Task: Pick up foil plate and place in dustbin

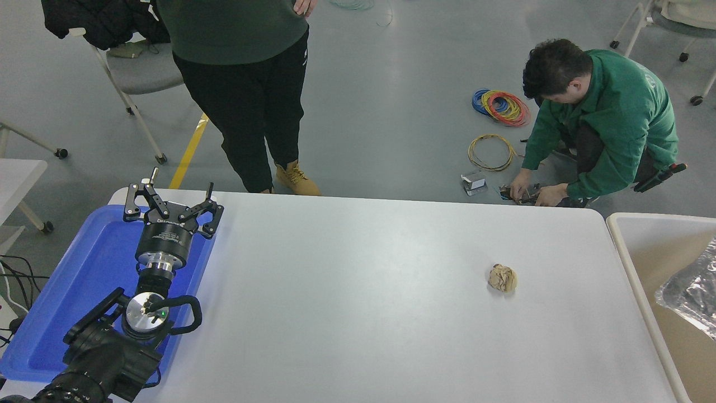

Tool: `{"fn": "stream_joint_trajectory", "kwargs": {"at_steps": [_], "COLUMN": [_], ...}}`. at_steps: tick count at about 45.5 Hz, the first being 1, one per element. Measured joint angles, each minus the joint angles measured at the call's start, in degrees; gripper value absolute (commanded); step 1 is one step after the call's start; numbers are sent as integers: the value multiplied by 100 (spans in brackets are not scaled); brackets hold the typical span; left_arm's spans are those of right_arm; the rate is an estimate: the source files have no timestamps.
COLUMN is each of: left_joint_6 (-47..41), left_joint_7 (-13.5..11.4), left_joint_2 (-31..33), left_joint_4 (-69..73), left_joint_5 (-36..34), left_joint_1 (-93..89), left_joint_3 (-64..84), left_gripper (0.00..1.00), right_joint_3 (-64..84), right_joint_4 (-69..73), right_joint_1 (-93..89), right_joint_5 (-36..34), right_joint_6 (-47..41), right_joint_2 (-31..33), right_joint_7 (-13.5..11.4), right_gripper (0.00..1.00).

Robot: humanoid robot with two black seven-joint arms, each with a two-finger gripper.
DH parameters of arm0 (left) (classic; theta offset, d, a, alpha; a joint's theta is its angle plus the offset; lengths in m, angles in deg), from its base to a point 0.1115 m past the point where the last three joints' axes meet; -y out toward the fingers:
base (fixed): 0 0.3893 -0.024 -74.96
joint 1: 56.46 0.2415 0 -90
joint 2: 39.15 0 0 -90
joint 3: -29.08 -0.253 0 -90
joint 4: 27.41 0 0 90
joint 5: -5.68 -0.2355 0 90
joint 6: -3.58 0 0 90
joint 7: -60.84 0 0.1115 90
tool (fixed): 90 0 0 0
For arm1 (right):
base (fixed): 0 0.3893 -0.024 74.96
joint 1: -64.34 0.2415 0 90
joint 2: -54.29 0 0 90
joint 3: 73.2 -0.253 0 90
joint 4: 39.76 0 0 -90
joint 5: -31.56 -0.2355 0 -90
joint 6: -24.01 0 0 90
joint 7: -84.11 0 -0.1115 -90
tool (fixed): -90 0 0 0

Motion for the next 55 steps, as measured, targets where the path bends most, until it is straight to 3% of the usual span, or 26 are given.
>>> {"fn": "stream_joint_trajectory", "kwargs": {"at_steps": [7,13,37,55], "left_joint_6": [0,0,0,6], "left_joint_7": [0,0,0,0], "left_joint_2": [-1,-1,1,3], "left_joint_4": [0,0,0,-1], "left_joint_5": [0,0,-1,0], "left_joint_1": [0,0,0,0], "left_joint_3": [0,0,0,0], "left_gripper": [100,100,100,100], "right_joint_3": [0,21,120,1727], "right_joint_4": [-4,-5,190,1802], "right_joint_1": [-10,-12,556,2964], "right_joint_5": [-11,-15,-15,28], "right_joint_6": [25,109,343,319], "right_joint_2": [-29,-46,127,525], "right_joint_7": [7,15,17,15], "right_gripper": [75,96,100,100]}}
